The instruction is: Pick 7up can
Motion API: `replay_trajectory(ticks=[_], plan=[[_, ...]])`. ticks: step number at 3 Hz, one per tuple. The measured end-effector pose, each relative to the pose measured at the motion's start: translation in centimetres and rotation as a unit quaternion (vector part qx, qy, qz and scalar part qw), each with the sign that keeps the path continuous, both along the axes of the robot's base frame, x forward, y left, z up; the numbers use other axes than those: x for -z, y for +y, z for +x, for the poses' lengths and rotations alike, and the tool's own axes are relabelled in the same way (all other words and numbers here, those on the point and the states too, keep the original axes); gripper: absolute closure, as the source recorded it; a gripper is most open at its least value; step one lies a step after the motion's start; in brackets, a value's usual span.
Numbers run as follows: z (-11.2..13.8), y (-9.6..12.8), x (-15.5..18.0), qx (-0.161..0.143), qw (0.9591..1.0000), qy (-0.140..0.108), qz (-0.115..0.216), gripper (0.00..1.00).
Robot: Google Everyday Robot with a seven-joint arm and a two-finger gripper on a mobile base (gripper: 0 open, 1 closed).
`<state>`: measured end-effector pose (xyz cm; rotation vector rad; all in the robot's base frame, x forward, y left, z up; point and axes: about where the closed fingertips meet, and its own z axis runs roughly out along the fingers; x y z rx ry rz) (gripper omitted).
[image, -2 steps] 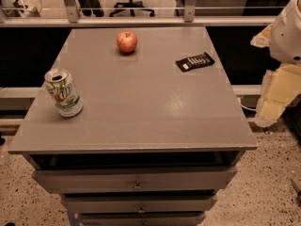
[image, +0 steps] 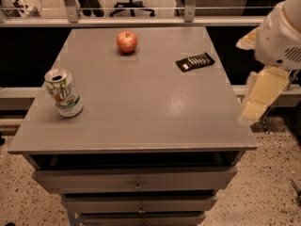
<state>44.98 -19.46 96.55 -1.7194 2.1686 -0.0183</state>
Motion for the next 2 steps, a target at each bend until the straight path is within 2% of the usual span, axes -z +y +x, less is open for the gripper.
replay_trajectory(ticks=[1, 2], plan=[[2.5, 5.2, 2.7, -0.027, 0.9972, -0.006, 0.069, 0.0], [5.3, 11.4, 4.6, -0.049, 0.9877, -0.017, 0.147, 0.0]])
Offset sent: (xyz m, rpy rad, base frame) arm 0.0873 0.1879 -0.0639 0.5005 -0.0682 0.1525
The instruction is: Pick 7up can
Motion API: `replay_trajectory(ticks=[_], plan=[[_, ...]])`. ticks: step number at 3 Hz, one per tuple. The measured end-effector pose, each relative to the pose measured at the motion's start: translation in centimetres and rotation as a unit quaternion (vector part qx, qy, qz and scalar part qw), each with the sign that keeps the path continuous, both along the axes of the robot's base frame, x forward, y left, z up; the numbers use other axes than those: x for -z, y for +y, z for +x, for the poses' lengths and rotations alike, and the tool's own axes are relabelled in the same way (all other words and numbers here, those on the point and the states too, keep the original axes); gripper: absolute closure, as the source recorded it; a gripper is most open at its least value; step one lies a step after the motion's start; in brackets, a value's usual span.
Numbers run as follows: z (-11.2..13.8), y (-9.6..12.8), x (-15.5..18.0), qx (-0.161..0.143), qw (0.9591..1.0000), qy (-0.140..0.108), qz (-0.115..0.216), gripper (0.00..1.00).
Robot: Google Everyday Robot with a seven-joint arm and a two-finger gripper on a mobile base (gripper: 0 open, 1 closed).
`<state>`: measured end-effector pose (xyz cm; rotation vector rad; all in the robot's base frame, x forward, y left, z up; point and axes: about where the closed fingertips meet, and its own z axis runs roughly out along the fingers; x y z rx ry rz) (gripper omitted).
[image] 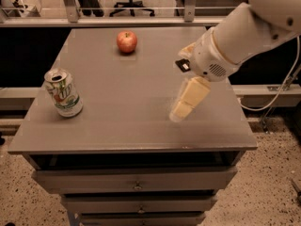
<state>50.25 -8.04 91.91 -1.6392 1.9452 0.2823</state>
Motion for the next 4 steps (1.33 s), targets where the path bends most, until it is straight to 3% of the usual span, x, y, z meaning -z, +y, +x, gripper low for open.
replay_trajectory(ticks=[1, 2, 3, 4], plan=[[1.6, 7.0, 1.8, -0.025, 0.9967, 0.007, 0.078, 0.0], [2.2, 13.5, 2.9, -0.048, 0.9876, 0.029, 0.147, 0.0], [2.6, 18.9, 3.5, -0.069, 0.9749, 0.051, 0.206, 0.0], [2.8, 22.7, 3.8, -0.083, 0.9617, 0.061, 0.254, 0.0]])
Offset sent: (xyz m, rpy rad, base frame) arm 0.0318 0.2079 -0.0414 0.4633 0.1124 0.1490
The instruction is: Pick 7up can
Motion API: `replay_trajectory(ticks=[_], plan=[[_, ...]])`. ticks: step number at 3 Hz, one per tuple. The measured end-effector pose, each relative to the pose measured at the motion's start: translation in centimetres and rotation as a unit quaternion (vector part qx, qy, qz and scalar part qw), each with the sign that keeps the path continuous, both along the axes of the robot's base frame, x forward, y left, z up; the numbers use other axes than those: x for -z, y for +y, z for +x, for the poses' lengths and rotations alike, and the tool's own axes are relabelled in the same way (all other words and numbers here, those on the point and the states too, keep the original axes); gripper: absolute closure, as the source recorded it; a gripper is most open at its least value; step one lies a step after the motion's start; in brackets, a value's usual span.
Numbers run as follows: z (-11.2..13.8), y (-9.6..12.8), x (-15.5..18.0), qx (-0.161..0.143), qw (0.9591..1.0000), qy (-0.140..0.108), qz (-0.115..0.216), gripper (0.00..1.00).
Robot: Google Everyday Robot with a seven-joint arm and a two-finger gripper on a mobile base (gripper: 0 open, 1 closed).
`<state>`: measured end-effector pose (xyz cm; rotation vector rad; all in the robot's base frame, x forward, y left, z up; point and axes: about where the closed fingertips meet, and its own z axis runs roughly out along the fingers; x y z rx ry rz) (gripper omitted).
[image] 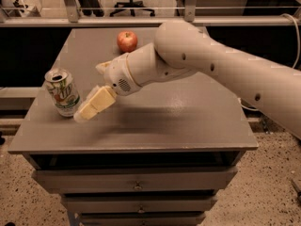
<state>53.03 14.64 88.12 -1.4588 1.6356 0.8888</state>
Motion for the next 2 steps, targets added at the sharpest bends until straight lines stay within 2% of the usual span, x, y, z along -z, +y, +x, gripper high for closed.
replay_trajectory(ticks=[1, 2], plan=[[-0.4, 3.1, -0.2, -0.012, 0.999, 0.002, 0.042, 0.0], [-0.9, 5.7, -0.2, -0.019, 0.9974, 0.002, 0.069, 0.18]])
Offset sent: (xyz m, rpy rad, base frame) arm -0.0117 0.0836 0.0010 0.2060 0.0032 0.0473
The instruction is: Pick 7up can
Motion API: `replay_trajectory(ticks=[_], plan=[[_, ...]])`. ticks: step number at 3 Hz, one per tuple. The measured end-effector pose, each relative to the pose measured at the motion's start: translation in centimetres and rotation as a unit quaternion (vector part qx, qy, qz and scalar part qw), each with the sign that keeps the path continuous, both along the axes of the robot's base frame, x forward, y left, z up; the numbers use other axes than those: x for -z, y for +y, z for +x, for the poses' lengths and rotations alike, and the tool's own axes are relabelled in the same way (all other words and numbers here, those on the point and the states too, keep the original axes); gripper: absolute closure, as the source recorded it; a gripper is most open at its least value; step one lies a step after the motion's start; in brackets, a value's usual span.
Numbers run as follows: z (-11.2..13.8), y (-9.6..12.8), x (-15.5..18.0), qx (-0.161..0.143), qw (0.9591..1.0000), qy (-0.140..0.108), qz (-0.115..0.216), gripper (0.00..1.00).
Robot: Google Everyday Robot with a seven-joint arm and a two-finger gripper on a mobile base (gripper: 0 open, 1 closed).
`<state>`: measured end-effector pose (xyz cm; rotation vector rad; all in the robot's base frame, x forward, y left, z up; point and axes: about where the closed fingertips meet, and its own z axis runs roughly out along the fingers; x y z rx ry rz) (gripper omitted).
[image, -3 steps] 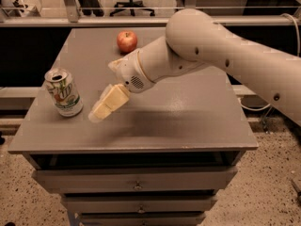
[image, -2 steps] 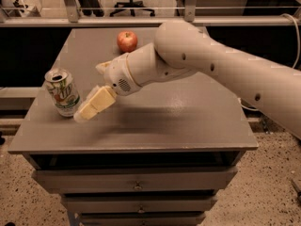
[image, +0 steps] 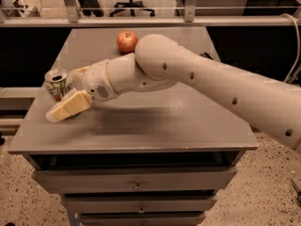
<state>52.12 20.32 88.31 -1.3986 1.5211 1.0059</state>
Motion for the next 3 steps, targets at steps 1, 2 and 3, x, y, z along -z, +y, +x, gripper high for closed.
replay_trajectory(ticks=[1, 2, 3], plan=[[-0.1, 1.8, 0.2, 0.0, 0.9999, -0.003, 0.017, 0.42], [0.9, 2.4, 0.4, 0.012, 0.9994, 0.001, 0.031, 0.64], [2.6, 0.6, -1.1, 0.028, 0.9976, 0.003, 0.063, 0.88]])
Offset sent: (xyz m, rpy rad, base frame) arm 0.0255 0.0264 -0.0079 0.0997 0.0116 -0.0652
